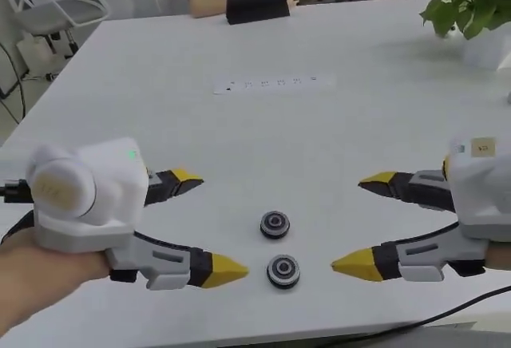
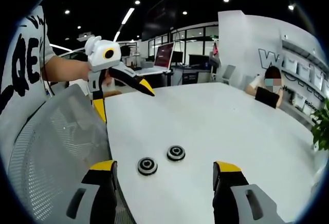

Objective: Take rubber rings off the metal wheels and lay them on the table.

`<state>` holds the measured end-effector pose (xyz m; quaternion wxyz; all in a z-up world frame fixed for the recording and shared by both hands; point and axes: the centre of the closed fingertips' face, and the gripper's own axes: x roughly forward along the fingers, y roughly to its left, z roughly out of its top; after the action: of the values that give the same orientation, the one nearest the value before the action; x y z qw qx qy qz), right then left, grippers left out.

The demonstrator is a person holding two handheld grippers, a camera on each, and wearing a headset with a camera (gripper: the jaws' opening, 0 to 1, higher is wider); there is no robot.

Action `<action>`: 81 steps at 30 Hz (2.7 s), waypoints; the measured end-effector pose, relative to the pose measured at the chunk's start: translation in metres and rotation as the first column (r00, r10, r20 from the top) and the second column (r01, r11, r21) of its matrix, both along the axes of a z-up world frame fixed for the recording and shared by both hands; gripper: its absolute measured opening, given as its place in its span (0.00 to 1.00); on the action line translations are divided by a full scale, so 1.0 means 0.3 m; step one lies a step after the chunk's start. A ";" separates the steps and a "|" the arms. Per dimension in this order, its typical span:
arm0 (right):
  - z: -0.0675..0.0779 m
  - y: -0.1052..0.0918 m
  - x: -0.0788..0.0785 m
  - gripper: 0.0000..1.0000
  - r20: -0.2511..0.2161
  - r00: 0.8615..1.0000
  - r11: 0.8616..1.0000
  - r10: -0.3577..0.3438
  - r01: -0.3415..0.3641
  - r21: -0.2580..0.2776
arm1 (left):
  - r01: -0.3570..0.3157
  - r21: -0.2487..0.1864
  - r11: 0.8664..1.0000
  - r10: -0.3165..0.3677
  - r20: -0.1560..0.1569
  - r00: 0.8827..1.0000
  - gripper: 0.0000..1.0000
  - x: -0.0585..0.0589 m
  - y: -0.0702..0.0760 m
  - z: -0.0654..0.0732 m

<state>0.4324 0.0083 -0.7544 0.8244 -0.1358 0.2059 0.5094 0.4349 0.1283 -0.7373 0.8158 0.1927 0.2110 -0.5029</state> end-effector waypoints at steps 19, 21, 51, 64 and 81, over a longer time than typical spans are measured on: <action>-0.083 0.023 -0.008 0.65 -0.030 0.999 0.999 0.045 -0.046 -0.013 | 0.051 0.008 0.999 -0.051 -0.049 0.998 0.69 0.005 -0.048 -0.064; -0.089 0.023 -0.009 0.63 -0.028 0.998 0.999 0.051 -0.052 -0.017 | 0.060 0.005 0.998 -0.059 -0.058 0.997 0.68 0.001 -0.054 -0.071; -0.173 0.066 -0.011 0.51 -0.074 0.992 0.994 0.106 -0.106 -0.001 | 0.143 0.047 0.989 -0.137 -0.126 0.983 0.49 -0.022 -0.114 -0.178; -0.199 0.090 -0.014 0.49 -0.093 0.987 0.991 0.132 -0.133 -0.002 | 0.156 0.044 0.987 -0.147 -0.148 0.978 0.44 -0.018 -0.136 -0.201; -0.228 0.120 -0.031 0.48 -0.106 0.982 0.987 0.158 -0.160 -0.005 | 0.181 0.061 0.982 -0.169 -0.170 0.971 0.38 -0.029 -0.161 -0.236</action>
<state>0.4231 0.0442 -0.8229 0.7681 -0.1300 0.2411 0.5787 0.4261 0.0800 -0.8082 0.7402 0.1994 0.2786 -0.5785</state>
